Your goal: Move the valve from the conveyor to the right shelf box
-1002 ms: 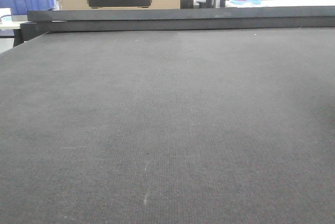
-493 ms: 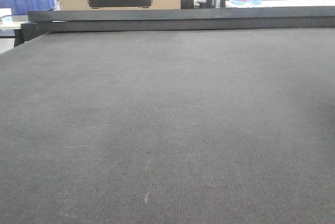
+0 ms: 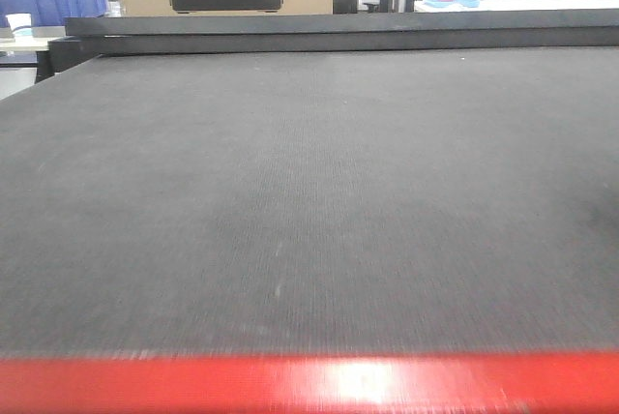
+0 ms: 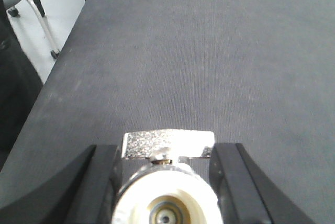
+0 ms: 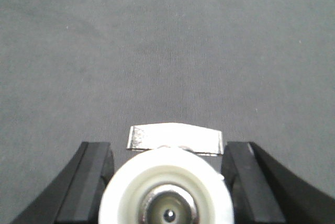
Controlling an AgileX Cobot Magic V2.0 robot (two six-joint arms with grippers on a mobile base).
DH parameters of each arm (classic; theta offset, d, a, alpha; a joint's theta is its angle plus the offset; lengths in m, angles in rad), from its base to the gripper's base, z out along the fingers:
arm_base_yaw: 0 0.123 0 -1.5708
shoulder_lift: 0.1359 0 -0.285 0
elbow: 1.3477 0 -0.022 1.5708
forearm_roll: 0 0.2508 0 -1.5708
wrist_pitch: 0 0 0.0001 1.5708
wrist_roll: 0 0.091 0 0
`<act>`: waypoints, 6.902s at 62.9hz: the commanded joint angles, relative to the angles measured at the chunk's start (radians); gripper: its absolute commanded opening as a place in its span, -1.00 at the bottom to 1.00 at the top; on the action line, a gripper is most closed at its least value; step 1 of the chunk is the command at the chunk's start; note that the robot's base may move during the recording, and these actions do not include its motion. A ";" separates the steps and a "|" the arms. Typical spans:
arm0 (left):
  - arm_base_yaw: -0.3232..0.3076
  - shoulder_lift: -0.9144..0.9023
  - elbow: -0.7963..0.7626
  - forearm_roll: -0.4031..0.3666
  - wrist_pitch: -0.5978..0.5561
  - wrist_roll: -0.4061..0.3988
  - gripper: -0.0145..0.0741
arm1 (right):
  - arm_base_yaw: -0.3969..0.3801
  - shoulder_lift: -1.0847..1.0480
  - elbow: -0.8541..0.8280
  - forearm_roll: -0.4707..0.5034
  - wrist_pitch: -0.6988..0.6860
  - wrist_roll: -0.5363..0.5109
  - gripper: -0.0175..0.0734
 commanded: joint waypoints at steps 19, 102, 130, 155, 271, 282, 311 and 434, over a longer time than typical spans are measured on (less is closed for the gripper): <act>0.001 -0.008 -0.006 -0.004 -0.052 -0.003 -0.92 | -0.003 -0.013 -0.009 -0.010 -0.067 -0.004 -0.98; 0.001 -0.063 -0.006 -0.004 -0.052 -0.003 -0.92 | -0.003 -0.013 -0.009 -0.010 -0.067 -0.004 -0.98; 0.001 -0.063 -0.006 -0.004 -0.052 -0.003 -0.92 | -0.003 -0.013 -0.009 -0.010 -0.067 -0.004 -0.98; 0.001 -0.063 -0.006 -0.004 -0.052 -0.003 -0.92 | -0.003 -0.013 -0.009 -0.010 -0.067 -0.004 -0.98; 0.001 -0.063 -0.006 -0.004 -0.052 -0.003 -0.92 | -0.003 -0.011 -0.009 -0.010 -0.067 -0.004 -0.98; 0.001 -0.063 -0.006 -0.004 -0.052 -0.003 -0.92 | -0.003 -0.011 -0.009 -0.010 -0.067 -0.004 -0.98; 0.001 -0.063 -0.006 -0.004 -0.052 -0.003 -0.92 | -0.003 -0.011 -0.009 -0.010 -0.067 -0.004 -0.98; 0.001 -0.060 -0.006 -0.004 -0.052 -0.003 -0.92 | -0.003 -0.011 -0.009 -0.010 -0.067 -0.004 -0.98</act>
